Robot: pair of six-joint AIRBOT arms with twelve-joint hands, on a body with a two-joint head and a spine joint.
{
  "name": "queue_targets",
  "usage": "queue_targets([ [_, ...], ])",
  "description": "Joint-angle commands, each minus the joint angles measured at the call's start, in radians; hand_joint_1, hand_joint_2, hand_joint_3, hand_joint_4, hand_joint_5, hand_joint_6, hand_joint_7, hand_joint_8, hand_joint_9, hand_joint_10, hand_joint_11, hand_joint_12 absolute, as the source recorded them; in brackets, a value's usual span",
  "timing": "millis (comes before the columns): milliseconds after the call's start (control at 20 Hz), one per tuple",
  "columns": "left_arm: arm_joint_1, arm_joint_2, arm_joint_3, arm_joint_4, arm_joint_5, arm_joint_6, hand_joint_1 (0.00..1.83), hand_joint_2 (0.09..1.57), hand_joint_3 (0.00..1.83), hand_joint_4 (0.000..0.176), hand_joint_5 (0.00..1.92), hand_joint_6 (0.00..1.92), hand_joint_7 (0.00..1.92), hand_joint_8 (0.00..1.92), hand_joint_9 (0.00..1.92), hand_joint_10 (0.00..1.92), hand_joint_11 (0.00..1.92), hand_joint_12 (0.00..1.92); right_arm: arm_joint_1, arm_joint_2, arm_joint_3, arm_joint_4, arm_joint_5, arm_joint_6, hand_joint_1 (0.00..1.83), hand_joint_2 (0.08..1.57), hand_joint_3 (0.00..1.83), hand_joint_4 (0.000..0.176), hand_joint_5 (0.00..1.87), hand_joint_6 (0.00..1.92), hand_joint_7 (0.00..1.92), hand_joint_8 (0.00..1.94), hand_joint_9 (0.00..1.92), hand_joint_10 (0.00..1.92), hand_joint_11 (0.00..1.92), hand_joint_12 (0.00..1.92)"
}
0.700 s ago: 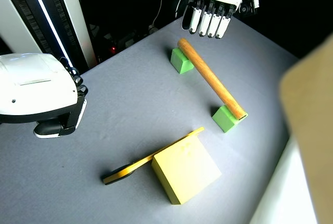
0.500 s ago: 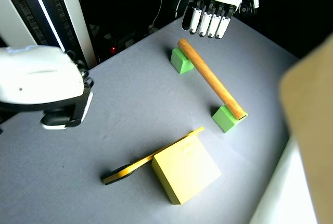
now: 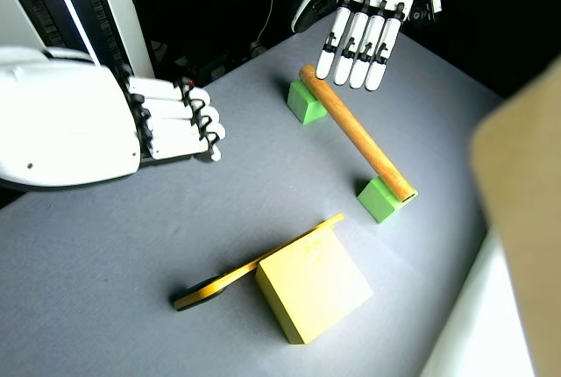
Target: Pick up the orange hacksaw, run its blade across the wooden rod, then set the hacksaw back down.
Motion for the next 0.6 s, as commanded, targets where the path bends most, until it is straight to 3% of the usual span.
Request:
queue_targets([
  [0,-0.007,0.014,-0.001,-0.068,-0.035,-0.004,0.0,1.23,0.01,0.0,0.0,0.0,0.0,0.0,0.0,0.0,0.0,0.0,0.004,0.015,0.001,0.106,-0.083,0.053,0.13,1.07,0.0,0.0,0.14,0.0,0.14,0.0,0.15,0.0,0.0,0.72],
  [200,0.007,0.043,-0.027,-0.049,0.014,-0.004,0.0,1.23,0.01,0.0,0.0,0.0,0.0,0.0,0.0,0.0,0.0,0.0,-0.077,0.045,0.021,0.372,-0.169,0.085,0.37,1.05,0.0,0.0,0.11,0.0,0.1,0.0,0.12,0.0,0.0,0.62],
  [250,0.02,0.059,-0.041,-0.026,0.022,-0.005,0.0,1.24,0.01,0.0,0.0,0.0,0.0,0.0,0.0,0.0,0.0,0.0,-0.105,0.055,0.037,0.383,-0.176,0.216,0.43,1.06,0.0,0.0,0.09,0.0,0.07,0.0,0.1,0.0,0.0,0.58],
  [350,0.044,0.092,-0.067,0.0,0.034,-0.007,0.0,1.24,0.01,0.0,0.0,0.0,0.0,0.0,0.0,0.0,0.0,0.0,-0.143,0.061,0.065,0.383,-0.181,0.359,0.57,1.06,0.0,0.0,0.08,0.0,0.05,0.0,0.08,0.0,0.0,0.51],
  [450,0.071,0.124,-0.092,0.001,0.049,-0.009,0.0,1.24,0.01,0.0,0.0,0.0,0.0,0.0,0.0,0.0,0.0,0.0,-0.157,0.061,0.093,0.383,-0.181,0.403,0.78,1.05,0.0,0.0,0.07,0.0,0.03,0.0,0.06,0.0,0.0,0.5],
  [550,0.098,0.162,-0.125,0.001,0.085,-0.016,0.0,1.25,0.01,0.0,0.0,0.0,0.0,0.0,0.0,0.0,0.0,0.0,-0.174,0.056,0.127,0.383,-0.167,0.434,0.87,1.04,0.0,0.0,0.1,0.01,0.05,0.0,0.08,0.0,0.0,0.62],
])
